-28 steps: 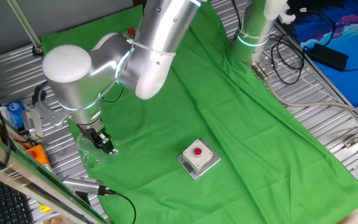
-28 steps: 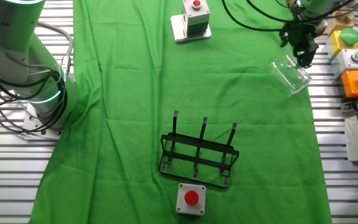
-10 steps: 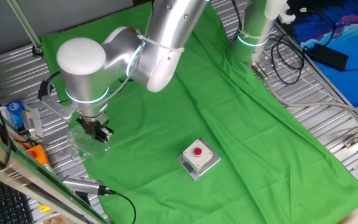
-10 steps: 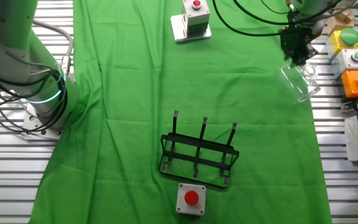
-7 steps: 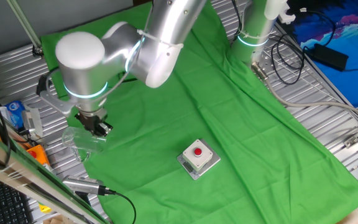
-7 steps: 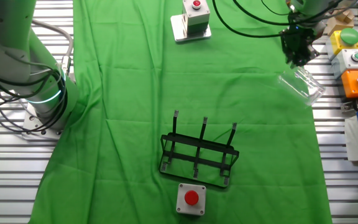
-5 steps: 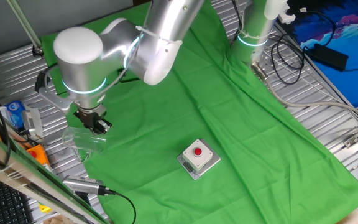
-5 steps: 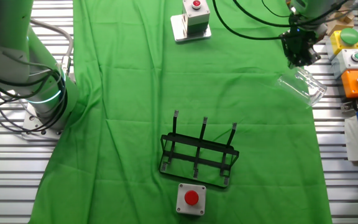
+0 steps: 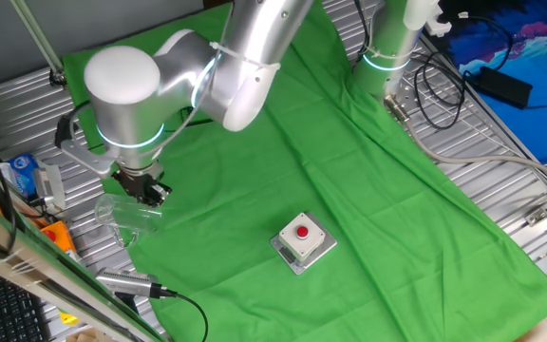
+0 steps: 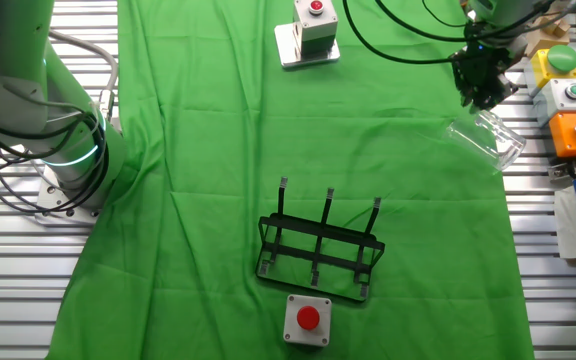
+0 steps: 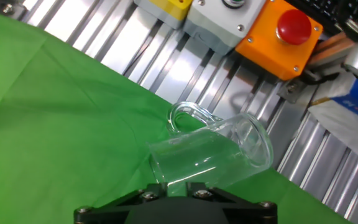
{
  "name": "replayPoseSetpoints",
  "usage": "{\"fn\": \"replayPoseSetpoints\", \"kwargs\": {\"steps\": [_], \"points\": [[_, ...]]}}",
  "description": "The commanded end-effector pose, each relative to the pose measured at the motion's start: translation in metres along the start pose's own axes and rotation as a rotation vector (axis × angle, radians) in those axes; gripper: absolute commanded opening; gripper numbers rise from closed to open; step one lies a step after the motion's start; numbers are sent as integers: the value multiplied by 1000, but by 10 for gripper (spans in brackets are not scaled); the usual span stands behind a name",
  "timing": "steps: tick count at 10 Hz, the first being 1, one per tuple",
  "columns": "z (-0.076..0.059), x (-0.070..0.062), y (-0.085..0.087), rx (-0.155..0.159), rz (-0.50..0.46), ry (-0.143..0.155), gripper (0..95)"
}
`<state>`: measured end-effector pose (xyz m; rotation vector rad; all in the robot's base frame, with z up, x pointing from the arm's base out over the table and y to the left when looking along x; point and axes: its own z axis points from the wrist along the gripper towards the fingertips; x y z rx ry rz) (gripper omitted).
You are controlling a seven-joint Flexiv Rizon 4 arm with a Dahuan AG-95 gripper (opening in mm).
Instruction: Take the cup off the cup rack
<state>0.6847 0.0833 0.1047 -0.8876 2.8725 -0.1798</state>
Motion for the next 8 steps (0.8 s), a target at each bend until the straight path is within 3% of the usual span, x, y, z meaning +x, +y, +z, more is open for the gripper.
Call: {"fn": "replayPoseSetpoints", "kwargs": {"steps": [1,5,8], "points": [[1,-1,2,11,-14,1,570],[5,1,3,41,-60,2,570],[16,1,8,67,-92,6,570]]}}
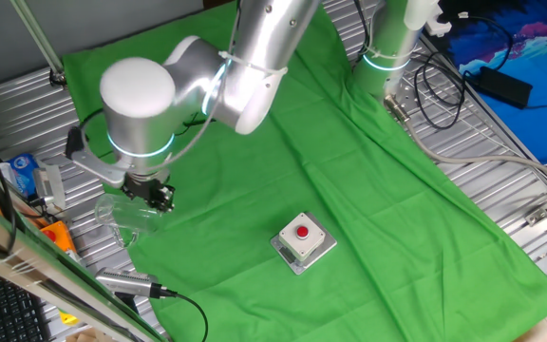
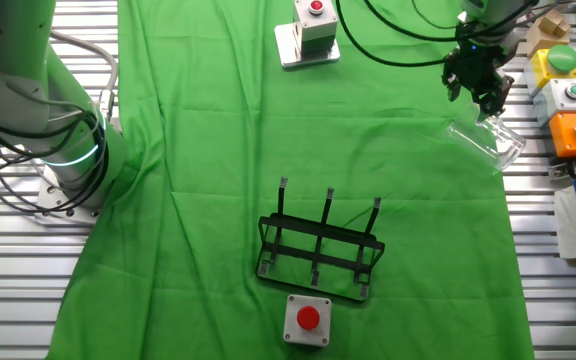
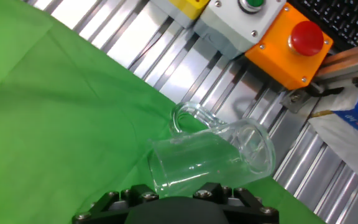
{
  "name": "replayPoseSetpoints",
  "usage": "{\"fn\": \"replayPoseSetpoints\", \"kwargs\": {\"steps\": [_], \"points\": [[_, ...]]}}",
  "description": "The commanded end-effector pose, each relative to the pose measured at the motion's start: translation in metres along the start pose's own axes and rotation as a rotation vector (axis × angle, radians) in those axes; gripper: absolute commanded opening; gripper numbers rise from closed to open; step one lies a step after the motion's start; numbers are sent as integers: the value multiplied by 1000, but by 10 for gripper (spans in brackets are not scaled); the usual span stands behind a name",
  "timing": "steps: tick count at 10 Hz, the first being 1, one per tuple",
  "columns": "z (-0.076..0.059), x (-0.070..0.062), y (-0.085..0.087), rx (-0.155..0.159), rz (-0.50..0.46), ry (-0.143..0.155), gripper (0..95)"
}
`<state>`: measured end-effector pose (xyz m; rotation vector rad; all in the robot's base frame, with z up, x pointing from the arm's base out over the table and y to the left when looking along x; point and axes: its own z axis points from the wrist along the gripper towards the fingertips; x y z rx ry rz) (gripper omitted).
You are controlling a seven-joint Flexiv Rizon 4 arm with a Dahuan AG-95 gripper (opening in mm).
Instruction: Take the cup off the cup rack
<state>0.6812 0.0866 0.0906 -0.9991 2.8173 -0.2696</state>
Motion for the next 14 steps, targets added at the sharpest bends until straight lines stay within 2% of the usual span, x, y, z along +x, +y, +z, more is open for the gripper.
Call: {"fn": "replayPoseSetpoints", "kwargs": {"steps": [1,3,4,6,8,9,10,11,12,13,14], "points": [[7,-1,5,27,-22,9,570],[10,-1,7,75,-72,16,570],[11,0,7,117,-118,22,570],[13,-1,6,210,-216,41,570],[14,-1,6,329,-326,59,570],[14,-1,6,365,-356,63,570],[14,-1,6,420,-393,72,570],[16,-1,5,456,-422,72,380],[17,0,4,478,-439,70,380],[18,0,3,492,-453,68,190],[18,1,3,505,-459,69,190]]}}
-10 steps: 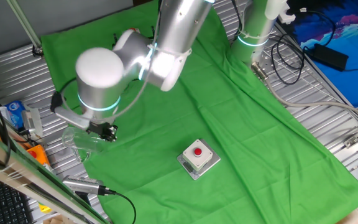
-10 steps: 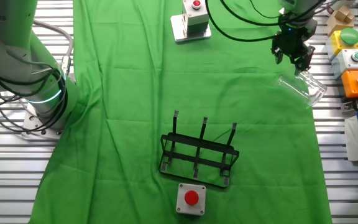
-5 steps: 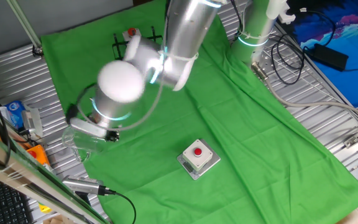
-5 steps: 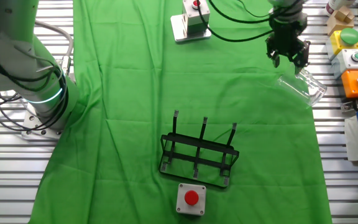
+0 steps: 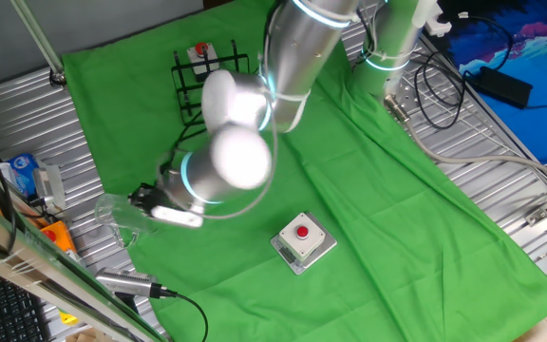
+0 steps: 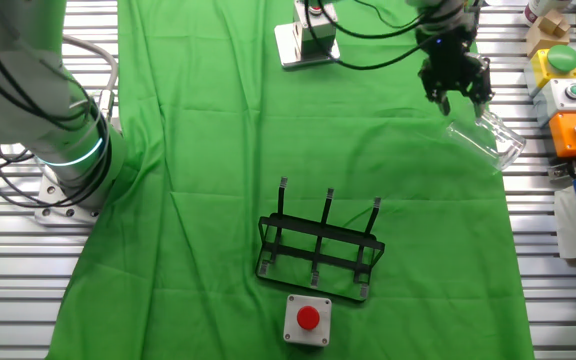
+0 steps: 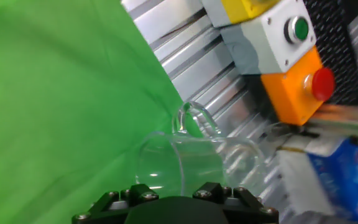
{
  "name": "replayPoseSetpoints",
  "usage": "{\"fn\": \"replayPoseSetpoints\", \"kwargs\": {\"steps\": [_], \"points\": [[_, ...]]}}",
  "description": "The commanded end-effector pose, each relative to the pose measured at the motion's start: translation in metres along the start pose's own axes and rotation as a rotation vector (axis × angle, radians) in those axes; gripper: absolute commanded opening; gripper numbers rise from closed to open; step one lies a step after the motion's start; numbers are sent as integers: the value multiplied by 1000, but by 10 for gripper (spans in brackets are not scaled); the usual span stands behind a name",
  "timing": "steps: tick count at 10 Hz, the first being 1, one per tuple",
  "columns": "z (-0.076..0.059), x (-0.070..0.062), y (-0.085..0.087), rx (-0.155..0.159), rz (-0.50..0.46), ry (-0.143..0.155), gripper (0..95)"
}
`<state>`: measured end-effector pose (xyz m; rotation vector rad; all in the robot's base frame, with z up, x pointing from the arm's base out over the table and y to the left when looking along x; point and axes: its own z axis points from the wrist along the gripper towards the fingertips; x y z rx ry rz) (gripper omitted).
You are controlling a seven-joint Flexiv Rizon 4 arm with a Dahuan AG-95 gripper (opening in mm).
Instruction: Take the cup off the cup rack
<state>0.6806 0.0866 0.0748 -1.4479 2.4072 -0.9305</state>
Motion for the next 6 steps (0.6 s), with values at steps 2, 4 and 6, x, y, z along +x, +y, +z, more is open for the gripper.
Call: {"fn": "replayPoseSetpoints", "kwargs": {"steps": [2,4,6], "points": [[3,2,-2,99,-77,3,190],[3,3,-3,190,-130,20,0],[1,6,-10,213,-117,34,0]]}}
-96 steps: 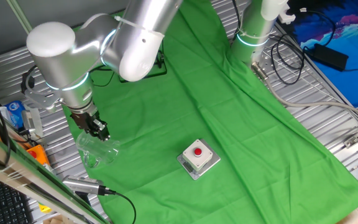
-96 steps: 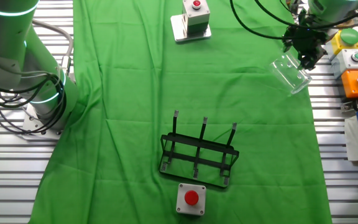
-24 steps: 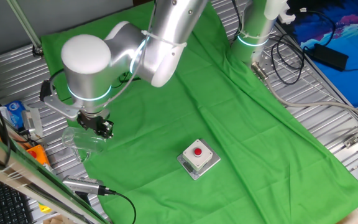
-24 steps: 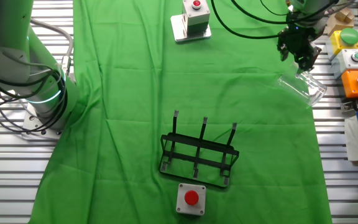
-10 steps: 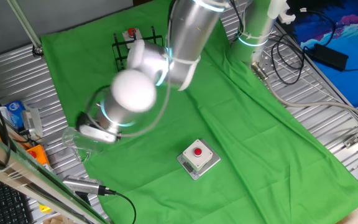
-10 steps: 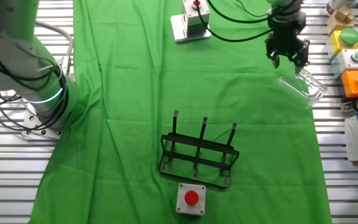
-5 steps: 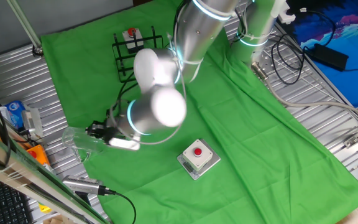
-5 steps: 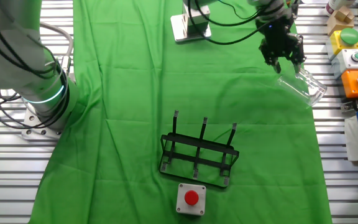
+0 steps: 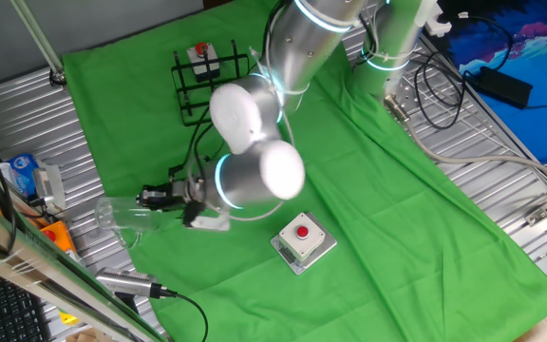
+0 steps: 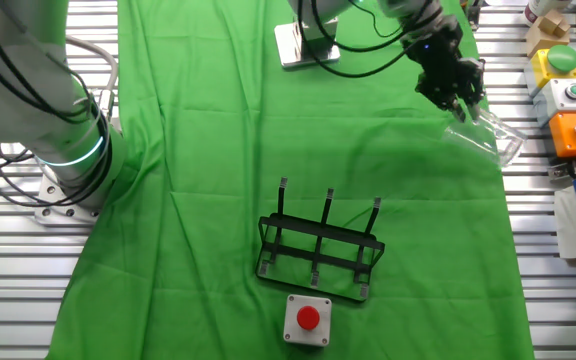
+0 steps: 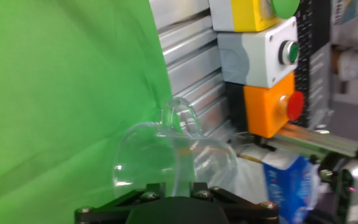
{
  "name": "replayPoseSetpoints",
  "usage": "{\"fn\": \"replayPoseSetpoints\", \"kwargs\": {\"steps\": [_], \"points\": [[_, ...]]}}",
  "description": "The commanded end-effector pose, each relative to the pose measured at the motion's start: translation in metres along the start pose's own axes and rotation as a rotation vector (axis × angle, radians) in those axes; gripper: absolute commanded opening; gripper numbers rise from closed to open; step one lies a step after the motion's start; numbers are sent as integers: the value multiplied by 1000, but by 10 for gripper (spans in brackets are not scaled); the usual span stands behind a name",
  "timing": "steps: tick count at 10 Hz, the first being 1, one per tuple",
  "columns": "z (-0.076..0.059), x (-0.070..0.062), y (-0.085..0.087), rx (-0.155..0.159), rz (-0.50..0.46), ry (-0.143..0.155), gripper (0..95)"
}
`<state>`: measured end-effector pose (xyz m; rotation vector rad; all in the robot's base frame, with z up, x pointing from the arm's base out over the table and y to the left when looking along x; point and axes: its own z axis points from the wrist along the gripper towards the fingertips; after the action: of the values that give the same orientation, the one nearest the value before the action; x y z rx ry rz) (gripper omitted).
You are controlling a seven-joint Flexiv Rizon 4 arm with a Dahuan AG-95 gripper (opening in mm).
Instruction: Take the cup off the cup rack
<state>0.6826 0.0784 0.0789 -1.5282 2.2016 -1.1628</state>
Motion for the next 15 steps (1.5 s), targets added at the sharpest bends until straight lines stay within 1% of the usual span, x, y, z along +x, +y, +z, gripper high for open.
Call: {"fn": "replayPoseSetpoints", "kwargs": {"steps": [1,2,3,4,5,6,7,8,9,10,11,12,13,15], "points": [[-2,2,-9,-28,33,33,0],[-3,5,-15,-90,65,37,0],[-4,11,-20,-151,84,38,0],[-7,18,-25,-187,97,34,0],[-12,25,-32,-185,89,38,0],[-19,30,-38,-207,87,44,0],[-25,37,-41,-209,80,45,0],[-31,42,-43,-220,75,47,0],[-42,49,-46,-231,66,57,0],[-48,54,-47,-255,77,66,0],[-58,61,-49,-326,106,63,0],[-63,65,-49,-366,122,58,0],[-68,68,-49,-431,146,50,0],[-72,72,-49,-553,181,24,0]]}}
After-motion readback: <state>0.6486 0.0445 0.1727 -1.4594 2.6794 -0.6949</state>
